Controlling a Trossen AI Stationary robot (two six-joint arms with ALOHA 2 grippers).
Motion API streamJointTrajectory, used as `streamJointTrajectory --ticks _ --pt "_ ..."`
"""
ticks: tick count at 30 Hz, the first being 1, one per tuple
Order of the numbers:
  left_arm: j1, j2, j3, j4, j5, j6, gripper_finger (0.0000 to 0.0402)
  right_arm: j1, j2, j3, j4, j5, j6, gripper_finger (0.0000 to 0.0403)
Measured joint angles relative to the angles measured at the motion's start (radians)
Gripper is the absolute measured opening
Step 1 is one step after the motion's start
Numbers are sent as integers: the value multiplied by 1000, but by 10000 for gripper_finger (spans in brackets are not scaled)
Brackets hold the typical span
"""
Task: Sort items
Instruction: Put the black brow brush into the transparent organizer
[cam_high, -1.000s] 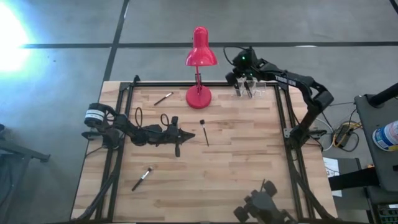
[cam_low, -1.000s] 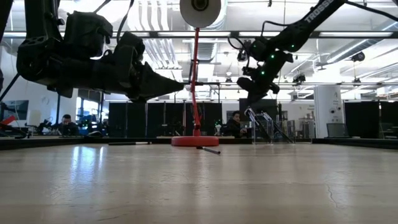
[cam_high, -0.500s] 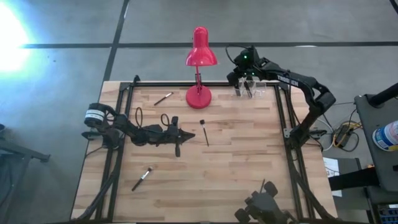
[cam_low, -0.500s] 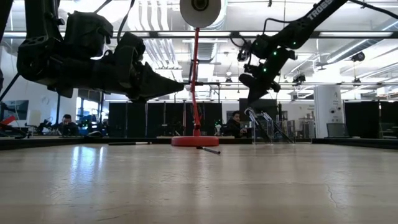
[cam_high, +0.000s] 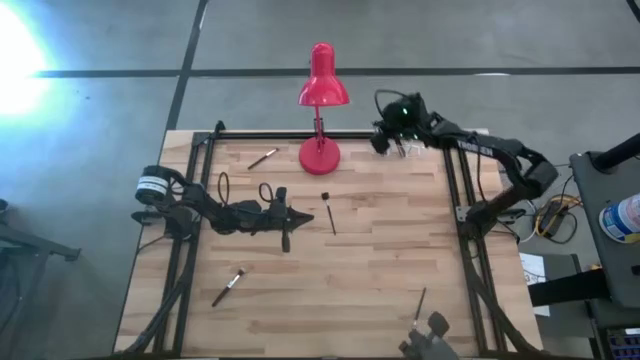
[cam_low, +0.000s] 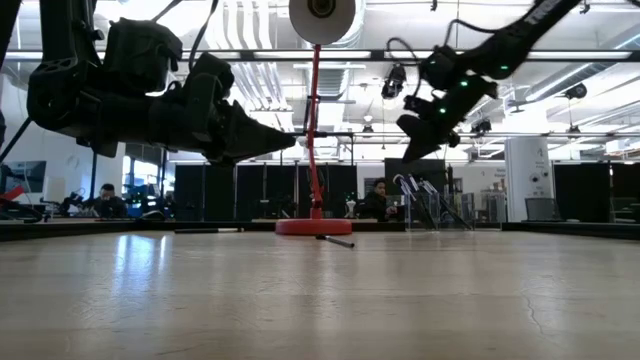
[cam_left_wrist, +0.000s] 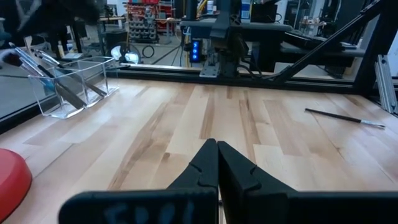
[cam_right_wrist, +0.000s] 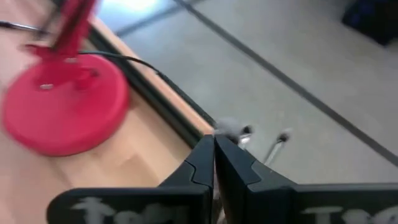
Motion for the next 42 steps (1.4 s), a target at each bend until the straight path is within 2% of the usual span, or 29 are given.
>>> streamJointTrajectory --ticks 8,17,20,23,26,34,42 --pt "38 -1 -3 -21 -92 -45 0 99 -245 -367 355 -36 8 8" --pt "282 -57 -2 -260 -88 -154 0 199 -489 -607 585 -35 17 8" --pt "336 -55 45 -358 9 -163 0 208 -548 -633 606 -35 39 8" --pt "314 -37 125 -489 74 -114 0 208 -588 -643 607 -35 43 8" --pt "292 -10 201 -589 82 -72 0 209 -606 -654 606 -34 51 8" --pt "276 53 328 -709 100 -78 6 209 -610 -671 604 -34 39 8" --pt "256 139 385 -733 96 -39 60 209 -609 -656 580 -34 48 8"
